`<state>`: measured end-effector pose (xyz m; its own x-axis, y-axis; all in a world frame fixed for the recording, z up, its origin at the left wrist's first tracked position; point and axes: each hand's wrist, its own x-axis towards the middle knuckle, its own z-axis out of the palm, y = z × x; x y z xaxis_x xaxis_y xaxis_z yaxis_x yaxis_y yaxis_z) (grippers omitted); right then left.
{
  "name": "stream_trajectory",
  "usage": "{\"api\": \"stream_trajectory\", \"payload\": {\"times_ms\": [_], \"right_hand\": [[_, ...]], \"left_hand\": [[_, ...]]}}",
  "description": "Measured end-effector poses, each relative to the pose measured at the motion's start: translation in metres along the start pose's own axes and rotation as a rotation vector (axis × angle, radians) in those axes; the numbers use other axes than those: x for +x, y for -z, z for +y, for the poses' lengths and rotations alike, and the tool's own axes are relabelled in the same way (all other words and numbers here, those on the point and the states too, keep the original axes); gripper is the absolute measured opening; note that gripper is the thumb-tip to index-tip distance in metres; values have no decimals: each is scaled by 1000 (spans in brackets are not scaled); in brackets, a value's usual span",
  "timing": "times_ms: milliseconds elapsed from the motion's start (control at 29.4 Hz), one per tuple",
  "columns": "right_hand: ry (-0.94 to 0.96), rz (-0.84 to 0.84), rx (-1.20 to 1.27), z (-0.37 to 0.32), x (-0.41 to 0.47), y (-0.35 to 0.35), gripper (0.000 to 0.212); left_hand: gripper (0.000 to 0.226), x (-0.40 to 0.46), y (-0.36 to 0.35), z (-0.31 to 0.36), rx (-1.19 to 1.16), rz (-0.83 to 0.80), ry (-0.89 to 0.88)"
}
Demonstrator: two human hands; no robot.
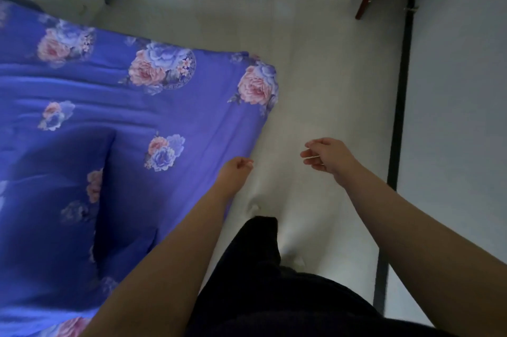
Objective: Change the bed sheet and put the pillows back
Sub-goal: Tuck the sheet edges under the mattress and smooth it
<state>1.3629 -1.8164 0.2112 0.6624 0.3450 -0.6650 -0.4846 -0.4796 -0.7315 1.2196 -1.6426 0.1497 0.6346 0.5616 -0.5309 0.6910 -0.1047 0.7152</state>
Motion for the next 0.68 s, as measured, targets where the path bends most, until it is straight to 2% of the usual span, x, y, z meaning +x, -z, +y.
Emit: {"api": "stream_trajectory", "payload": {"times_ms": [170,442,680], "right_hand": [[-4,-77,-74,-78,110,-21,5],[-21,-144,-169,-221,261,-65,20],[-23,-271,-327,-313,403,-80,20]], "left_hand": [[22,113,19,47,-49,55,62],[13,270,89,138,-123,79,109],[26,380,107,181,-244,217,251]]}}
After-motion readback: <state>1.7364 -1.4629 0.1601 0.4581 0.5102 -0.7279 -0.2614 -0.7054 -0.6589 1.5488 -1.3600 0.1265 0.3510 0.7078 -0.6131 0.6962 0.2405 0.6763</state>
